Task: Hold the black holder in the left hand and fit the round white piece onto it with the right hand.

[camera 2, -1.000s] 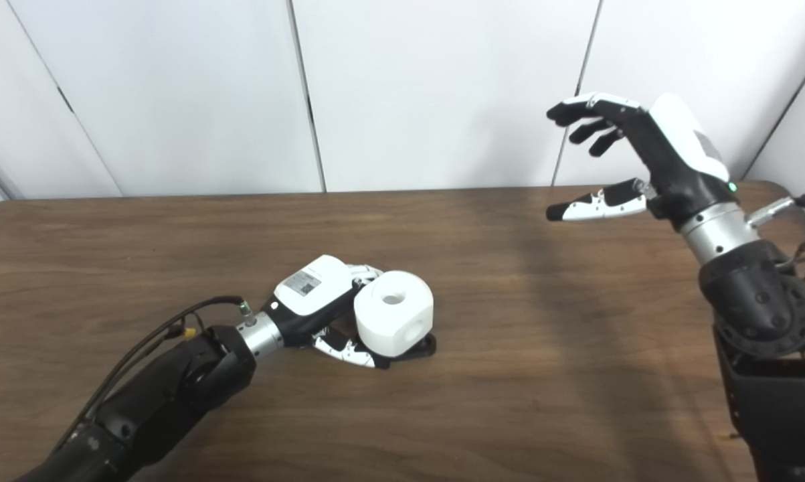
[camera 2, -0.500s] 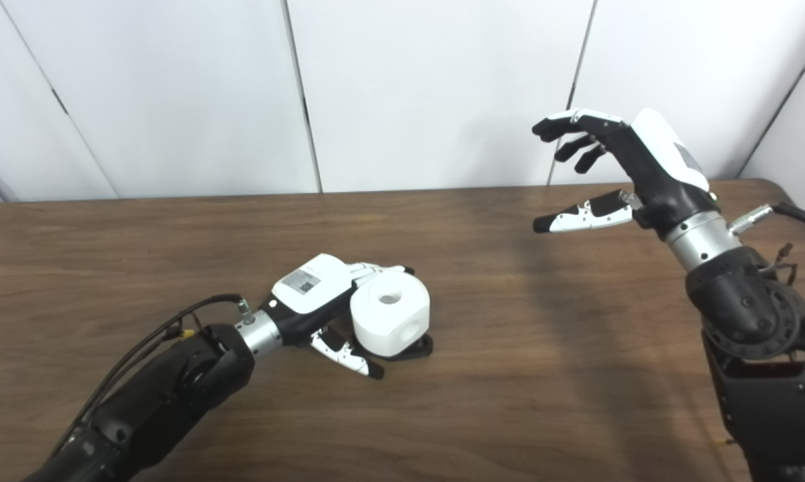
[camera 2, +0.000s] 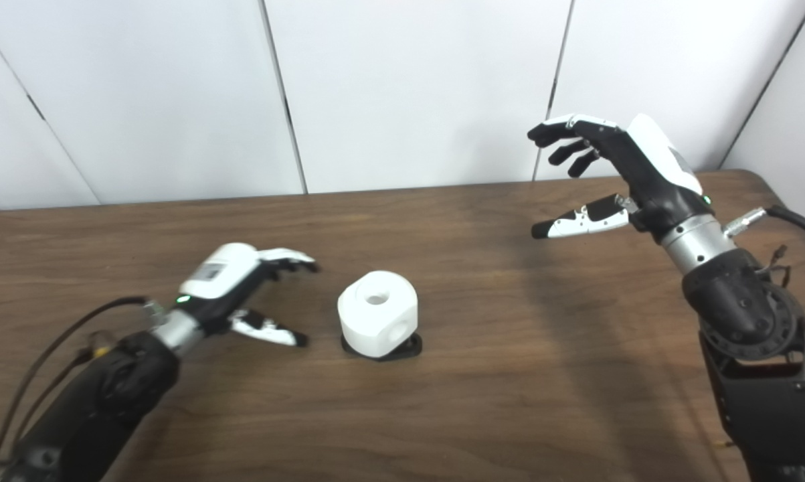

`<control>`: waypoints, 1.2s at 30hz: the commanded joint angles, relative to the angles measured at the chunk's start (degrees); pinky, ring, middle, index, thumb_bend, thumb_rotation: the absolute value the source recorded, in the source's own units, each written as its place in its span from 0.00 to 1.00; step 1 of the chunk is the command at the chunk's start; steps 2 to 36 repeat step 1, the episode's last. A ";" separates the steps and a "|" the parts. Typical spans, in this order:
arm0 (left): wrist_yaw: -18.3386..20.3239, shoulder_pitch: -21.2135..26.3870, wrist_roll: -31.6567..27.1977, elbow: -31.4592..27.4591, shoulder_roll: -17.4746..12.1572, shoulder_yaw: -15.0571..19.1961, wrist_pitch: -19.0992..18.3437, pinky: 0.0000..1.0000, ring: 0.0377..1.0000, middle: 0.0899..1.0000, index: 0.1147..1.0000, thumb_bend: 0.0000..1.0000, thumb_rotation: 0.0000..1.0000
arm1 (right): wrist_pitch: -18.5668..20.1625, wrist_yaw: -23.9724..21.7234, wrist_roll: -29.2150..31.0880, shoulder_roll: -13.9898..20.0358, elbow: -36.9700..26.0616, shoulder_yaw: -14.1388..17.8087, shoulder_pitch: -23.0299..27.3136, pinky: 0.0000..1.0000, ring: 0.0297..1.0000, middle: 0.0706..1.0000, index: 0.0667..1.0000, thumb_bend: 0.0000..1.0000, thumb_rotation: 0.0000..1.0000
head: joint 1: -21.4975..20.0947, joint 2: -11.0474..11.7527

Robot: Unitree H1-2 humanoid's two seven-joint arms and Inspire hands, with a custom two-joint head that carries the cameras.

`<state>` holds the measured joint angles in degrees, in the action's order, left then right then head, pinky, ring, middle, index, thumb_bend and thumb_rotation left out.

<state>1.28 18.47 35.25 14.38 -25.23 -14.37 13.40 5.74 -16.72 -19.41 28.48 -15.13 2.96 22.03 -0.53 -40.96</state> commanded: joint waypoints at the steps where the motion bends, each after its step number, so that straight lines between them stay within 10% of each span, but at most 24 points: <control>1: -1.56 -2.31 -0.97 -1.89 -0.68 4.02 -5.32 0.55 0.65 0.67 0.62 0.77 0.05 | -1.46 1.51 0.33 0.55 -1.27 0.42 1.05 0.52 0.63 0.70 0.70 0.74 0.11 | 0.07 -0.01; 36: -1.56 -2.31 -0.97 -1.89 -0.68 4.02 -5.32 0.55 0.65 0.67 0.62 0.77 0.05 | -1.46 1.51 0.33 0.55 -1.27 0.42 1.05 0.52 0.63 0.70 0.70 0.74 0.11 | 0.07 -0.01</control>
